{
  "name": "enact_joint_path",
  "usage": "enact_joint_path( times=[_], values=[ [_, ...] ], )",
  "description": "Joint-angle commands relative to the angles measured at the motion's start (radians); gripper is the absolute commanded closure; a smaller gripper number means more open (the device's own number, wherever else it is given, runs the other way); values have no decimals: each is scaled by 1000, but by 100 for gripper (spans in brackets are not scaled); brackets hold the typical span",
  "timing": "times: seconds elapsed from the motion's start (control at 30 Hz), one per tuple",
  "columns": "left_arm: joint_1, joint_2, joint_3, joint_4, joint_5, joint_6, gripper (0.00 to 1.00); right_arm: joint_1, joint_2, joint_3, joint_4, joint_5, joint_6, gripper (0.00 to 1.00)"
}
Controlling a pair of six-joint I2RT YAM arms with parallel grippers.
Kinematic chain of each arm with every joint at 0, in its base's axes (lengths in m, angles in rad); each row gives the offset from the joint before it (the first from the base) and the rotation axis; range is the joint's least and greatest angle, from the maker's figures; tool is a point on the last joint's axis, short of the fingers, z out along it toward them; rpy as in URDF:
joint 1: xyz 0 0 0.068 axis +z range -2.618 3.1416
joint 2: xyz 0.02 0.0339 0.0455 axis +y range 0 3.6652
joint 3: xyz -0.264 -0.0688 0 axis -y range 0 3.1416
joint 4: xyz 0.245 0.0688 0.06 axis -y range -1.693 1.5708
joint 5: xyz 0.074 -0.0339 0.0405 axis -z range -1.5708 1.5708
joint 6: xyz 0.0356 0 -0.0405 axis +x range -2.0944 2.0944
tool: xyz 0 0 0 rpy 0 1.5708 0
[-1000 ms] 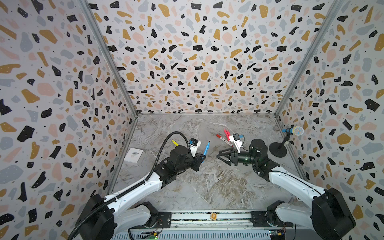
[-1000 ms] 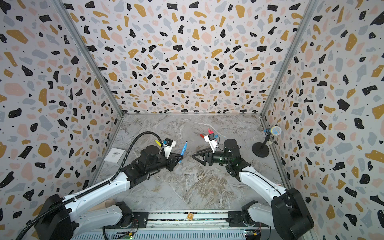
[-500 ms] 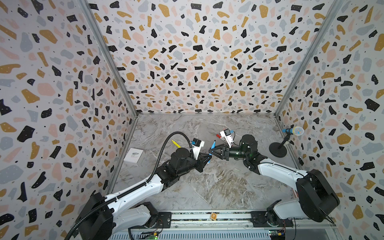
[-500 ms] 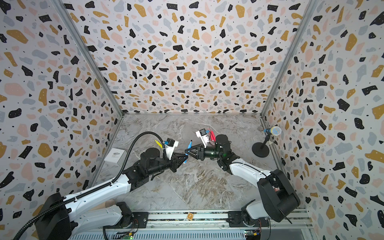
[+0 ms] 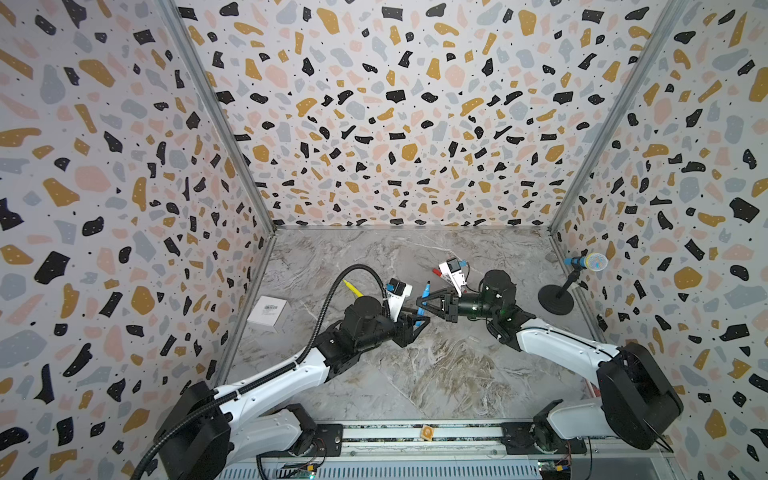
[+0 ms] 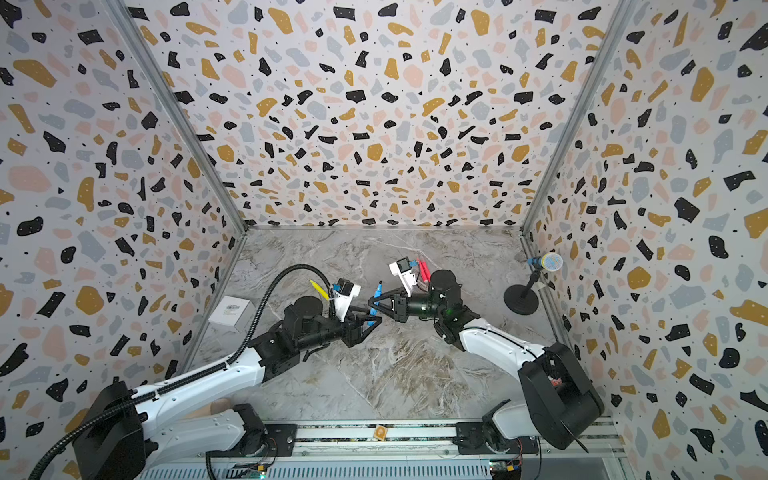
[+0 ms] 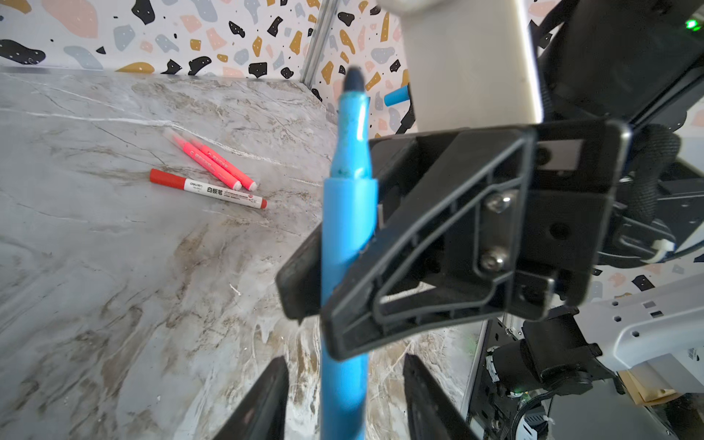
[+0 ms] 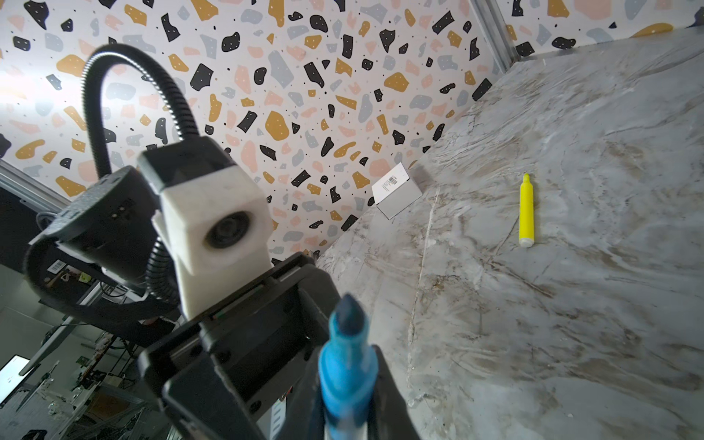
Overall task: Insert pens into pen caps
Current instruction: Pick up a pen from the center of the table.
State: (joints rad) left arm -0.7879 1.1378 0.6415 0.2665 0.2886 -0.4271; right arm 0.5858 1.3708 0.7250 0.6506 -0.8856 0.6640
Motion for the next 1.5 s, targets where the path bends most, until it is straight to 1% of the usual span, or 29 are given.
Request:
enact_joint_path(
  times=[0.0,0.13,0.27,0.63,0.77,0.83,0.93,1.0,1.03,1.1,1.13,1.17,1.23,1.27,1.37,1.4,1.47],
  values=[
    [-5,21,33,51,14,11,51,7,-51,1,11,0,-15,97],
    [-5,28,38,79,18,0,55,12,-49,-3,16,-15,-3,97],
    [-4,33,47,87,21,-7,62,15,-43,-15,32,-16,5,97],
    [-5,14,42,89,18,-19,75,32,-29,-1,1,0,-22,97],
    [-4,14,47,91,19,-19,82,45,-27,8,-36,7,-52,97],
    [-5,17,52,90,21,-21,88,47,-30,8,-41,10,-56,97],
    [-4,21,57,80,22,-21,100,47,-36,7,-52,26,-64,97],
    [-4,18,52,80,21,-25,100,46,-42,9,-58,35,-67,96],
    [-5,15,49,81,15,-25,100,45,-45,10,-61,40,-67,95],
    [-4,8,42,79,9,-28,100,45,-50,10,-72,57,-70,86],
    [-5,5,40,79,8,-27,100,46,-52,9,-75,63,-72,84],
    [-5,2,38,79,8,-27,100,45,-55,10,-78,67,-72,80],
    [-5,3,35,79,11,-21,100,41,-62,7,-77,67,-68,58],
    [-5,2,32,79,10,-19,100,35,-71,2,-70,67,-60,48],
    [-4,2,25,77,11,-12,100,-19,-136,-36,-39,77,-20,39],
    [-5,1,22,79,10,-12,100,-41,-161,-45,-43,78,-13,38],
    [-5,-1,13,86,17,-12,100,-97,-224,-44,-118,80,-32,38]
  ],
)
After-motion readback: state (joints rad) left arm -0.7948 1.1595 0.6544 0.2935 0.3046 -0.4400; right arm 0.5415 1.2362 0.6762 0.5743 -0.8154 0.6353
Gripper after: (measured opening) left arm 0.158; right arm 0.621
